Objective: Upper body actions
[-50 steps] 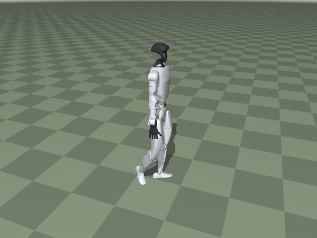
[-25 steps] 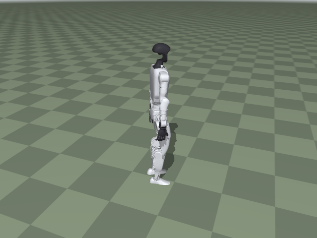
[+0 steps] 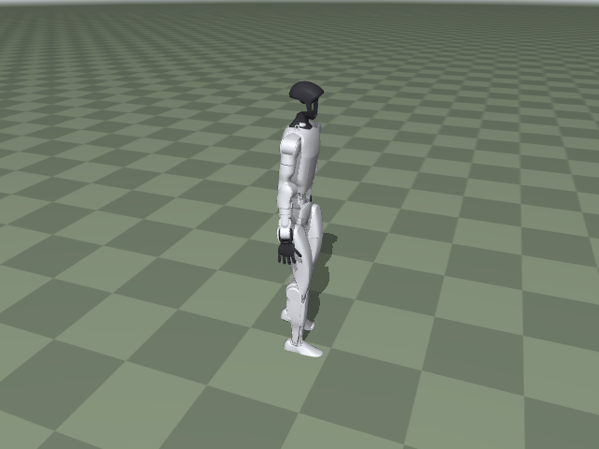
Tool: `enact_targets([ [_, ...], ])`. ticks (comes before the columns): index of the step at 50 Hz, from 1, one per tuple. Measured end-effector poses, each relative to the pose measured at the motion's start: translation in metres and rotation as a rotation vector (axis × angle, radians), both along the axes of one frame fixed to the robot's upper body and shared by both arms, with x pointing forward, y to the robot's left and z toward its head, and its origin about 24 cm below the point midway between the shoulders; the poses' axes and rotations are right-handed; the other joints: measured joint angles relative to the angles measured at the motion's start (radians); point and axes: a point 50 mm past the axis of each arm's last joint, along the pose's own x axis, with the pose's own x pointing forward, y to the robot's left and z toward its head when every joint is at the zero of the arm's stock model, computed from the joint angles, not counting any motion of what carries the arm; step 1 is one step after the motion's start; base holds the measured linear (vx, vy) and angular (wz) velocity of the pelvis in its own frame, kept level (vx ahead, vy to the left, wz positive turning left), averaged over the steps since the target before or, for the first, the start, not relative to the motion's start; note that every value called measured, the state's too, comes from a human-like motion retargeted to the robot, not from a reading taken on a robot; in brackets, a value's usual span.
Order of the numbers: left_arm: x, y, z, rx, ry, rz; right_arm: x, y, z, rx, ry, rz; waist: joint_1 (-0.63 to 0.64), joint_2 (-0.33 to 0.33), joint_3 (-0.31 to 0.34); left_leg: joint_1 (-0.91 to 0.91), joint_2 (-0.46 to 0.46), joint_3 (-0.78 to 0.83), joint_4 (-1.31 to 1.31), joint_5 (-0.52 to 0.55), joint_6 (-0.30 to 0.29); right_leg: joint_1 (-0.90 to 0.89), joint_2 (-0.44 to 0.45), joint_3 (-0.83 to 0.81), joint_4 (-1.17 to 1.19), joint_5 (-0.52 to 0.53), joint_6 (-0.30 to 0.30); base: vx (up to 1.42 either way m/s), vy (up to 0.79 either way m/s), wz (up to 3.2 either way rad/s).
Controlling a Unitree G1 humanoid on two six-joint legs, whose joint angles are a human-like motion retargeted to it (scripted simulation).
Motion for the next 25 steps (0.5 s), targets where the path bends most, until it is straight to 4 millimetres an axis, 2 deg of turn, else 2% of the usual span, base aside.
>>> enact_targets([
  [2, 0.003, 0.009, 0.001, 0.010, -0.007, -0.052, 0.002, -0.003, 0.001, -0.015, -0.006, 0.017, -0.073, 0.026, -0.007, 0.010, 0.025, 0.031, -0.039, 0.015, -0.004, -0.028, 0.023, -0.008, 0.000, 0.005, -0.039, -0.22, 0.13, -1.32],
  [3, 0.002, 0.013, 0.001, 0.014, -0.005, -0.071, 0.002, -0.003, 0.001, -0.020, -0.008, 0.024, -0.111, 0.034, -0.011, 0.000, 0.041, 0.047, -0.042, 0.022, -0.017, -0.046, 0.023, -0.035, 0.006, -0.009, -0.097, -0.28, 0.10, -1.63],
  [5, 0.003, 0.026, 0.003, 0.035, 0.001, -0.106, 0.004, 0.000, 0.000, -0.023, -0.016, 0.015, -0.161, 0.053, -0.009, -0.013, 0.087, 0.147, -0.053, 0.029, -0.027, -0.063, -0.018, -0.235, 0.002, -0.073, -0.177, -0.45, 0.07, -2.07],
  [8, 0.008, 0.043, 0.006, 0.086, 0.008, -0.167, 0.004, 0.000, 0.000, -0.008, -0.024, -0.055, -0.123, 0.059, 0.023, 0.021, 0.114, 0.284, -0.081, 0.020, -0.025, -0.061, -0.055, -0.460, -0.009, -0.181, -0.204, -0.50, 0.04, -3.10],
  [12, -0.004, 0.051, 0.008, 0.130, 0.066, -0.172, -0.006, -0.004, 0.001, 0.035, 0.044, -0.020, -0.033, 0.047, 0.013, 0.057, 0.120, 0.471, -0.102, -0.032, -0.005, -0.050, -0.087, -0.774, -0.018, -0.291, -0.177, -0.33, -0.04, -3.93],
  [15, -0.021, 0.046, 0.008, 0.097, 0.113, -0.125, -0.002, -0.011, 0.002, -0.016, 0.058, 0.059, -0.030, 0.048, -0.003, 0.084, 0.128, 0.621, -0.115, -0.077, -0.010, -0.006, -0.090, -1.071, -0.035, -0.330, -0.149, -0.39, -0.13, -3.87],
  [18, -0.034, 0.036, 0.007, 0.060, 0.153, -0.104, 0.009, -0.018, 0.005, -0.075, 0.043, 0.080, -0.086, 0.060, -0.033, 0.110, 0.140, 0.816, -0.123, -0.122, -0.040, 0.024, -0.072, -1.245, -0.042, -0.327, -0.126, -0.37, -0.19, -3.28],
  [20, -0.038, 0.032, 0.007, 0.046, 0.168, -0.108, 0.015, -0.022, 0.006, -0.088, 0.033, 0.064, -0.125, 0.068, -0.056, 0.115, 0.144, 0.914, -0.119, -0.145, -0.060, 0.041, -0.066, -1.317, -0.043, -0.321, -0.089, -0.26, -0.26, -2.59],
  [23, -0.036, 0.025, 0.006, 0.024, 0.167, -0.160, 0.016, -0.029, 0.008, -0.082, 0.026, -0.035, -0.196, 0.096, -0.091, 0.138, 0.153, 1.062, -0.109, -0.179, -0.108, 0.079, -0.048, -1.508, -0.047, -0.291, -0.021, -0.13, -0.15, -2.68],
  [25, -0.027, 0.025, 0.004, 0.021, 0.143, -0.198, 0.014, -0.033, 0.010, -0.082, 0.020, -0.126, -0.220, 0.106, -0.109, 0.153, 0.153, 1.120, -0.099, -0.195, -0.143, 0.086, -0.015, -1.570, -0.080, -0.238, -0.027, -0.10, -0.26, -2.45],
])
